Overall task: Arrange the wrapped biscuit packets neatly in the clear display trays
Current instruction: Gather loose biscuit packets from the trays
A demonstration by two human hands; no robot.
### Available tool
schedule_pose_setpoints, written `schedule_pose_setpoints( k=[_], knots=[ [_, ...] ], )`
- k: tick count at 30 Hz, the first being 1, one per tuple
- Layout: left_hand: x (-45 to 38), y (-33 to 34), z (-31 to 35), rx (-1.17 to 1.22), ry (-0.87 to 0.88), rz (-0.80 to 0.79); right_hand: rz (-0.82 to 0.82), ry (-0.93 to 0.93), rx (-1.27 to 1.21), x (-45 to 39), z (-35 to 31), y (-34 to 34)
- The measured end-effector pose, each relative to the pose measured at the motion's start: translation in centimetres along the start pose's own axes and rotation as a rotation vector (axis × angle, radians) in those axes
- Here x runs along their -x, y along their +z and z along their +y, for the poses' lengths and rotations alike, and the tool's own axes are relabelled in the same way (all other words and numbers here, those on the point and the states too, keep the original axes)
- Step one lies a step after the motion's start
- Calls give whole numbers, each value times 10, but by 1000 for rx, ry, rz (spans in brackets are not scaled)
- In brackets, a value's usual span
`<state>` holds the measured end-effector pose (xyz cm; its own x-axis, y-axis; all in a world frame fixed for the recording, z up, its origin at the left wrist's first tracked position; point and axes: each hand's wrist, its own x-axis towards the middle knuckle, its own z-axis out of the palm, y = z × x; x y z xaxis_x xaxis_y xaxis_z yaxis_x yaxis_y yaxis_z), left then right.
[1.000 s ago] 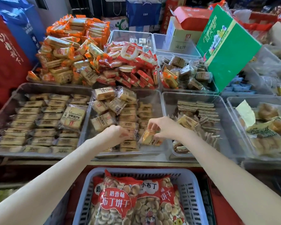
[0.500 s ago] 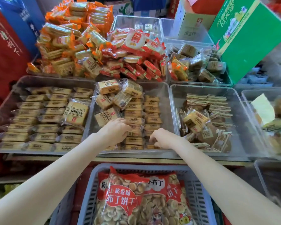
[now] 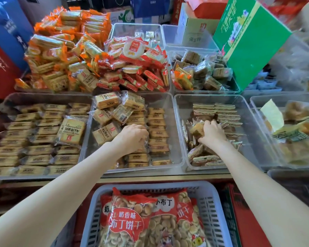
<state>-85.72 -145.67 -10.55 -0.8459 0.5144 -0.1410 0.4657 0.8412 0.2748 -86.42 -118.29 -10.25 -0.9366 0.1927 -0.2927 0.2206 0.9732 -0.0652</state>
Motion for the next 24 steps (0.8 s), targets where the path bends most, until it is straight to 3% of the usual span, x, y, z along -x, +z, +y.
schedule_pose_setpoints(
  k=[4, 6, 9, 13, 16, 19, 24],
  knots=[
    [-14, -3, -8, -74, -51, 69, 272, -146, -409, -9, -22, -36],
    [-22, -7, -10, -123, -78, 50, 252, -351, -435, -17, -50, -56],
    [-29, -10, -12, -190, -108, 11, 170, -576, -53, -39, -97, -57],
    [-21, -15, -32, -141, -84, 319, 208, -654, 472, -70, -134, -28],
    [-15, -24, -51, -22, -278, 433, 203, -689, 588, -81, -151, -18],
    [-21, -33, -71, 53, -503, 346, 175, -747, 633, -82, -157, -10],
    [-35, -40, -87, -31, -614, 56, 188, -691, 592, -78, -132, 6]
  ],
)
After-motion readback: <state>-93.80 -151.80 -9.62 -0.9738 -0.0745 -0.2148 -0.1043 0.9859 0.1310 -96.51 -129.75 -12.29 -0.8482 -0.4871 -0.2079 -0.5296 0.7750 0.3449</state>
